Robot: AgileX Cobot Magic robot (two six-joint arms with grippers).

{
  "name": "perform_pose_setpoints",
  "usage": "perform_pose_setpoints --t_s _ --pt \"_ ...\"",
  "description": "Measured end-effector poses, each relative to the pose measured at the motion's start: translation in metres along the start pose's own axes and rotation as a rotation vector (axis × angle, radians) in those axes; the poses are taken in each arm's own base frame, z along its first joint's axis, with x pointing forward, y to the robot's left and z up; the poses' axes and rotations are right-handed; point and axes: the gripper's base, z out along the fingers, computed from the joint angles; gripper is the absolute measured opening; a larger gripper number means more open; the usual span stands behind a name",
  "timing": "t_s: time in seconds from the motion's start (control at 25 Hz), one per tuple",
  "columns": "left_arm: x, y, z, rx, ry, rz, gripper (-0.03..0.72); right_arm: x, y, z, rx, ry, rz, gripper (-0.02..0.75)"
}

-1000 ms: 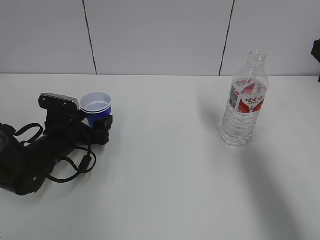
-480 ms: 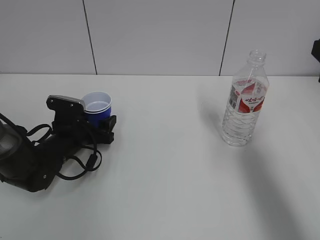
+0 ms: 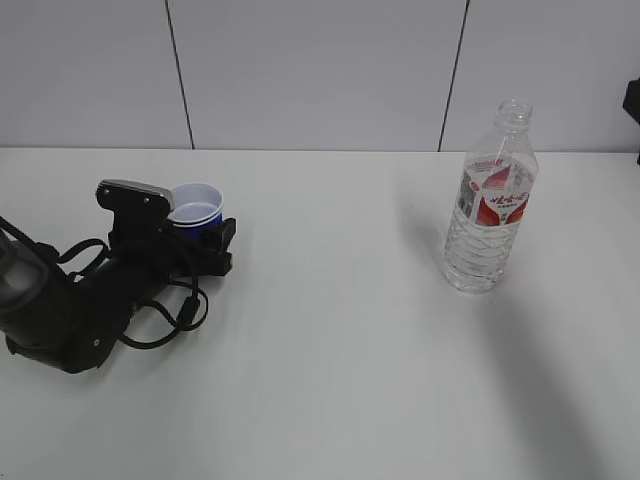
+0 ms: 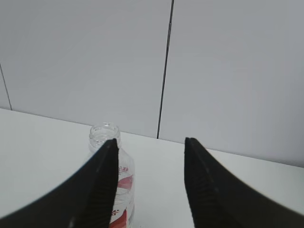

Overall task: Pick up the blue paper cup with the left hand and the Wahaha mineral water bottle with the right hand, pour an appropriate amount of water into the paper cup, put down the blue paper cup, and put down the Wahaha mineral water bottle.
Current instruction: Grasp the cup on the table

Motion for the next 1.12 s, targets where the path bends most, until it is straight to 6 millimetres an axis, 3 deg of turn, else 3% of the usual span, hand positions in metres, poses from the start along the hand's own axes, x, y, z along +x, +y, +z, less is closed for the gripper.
perform_pose_setpoints --t_s 1.12 --pt "0.0002 -0.0002 0.0000 0.002 0.001 0.001 0.582 -0.0002 0.0000 0.0000 0.000 -0.002 0.000 0.349"
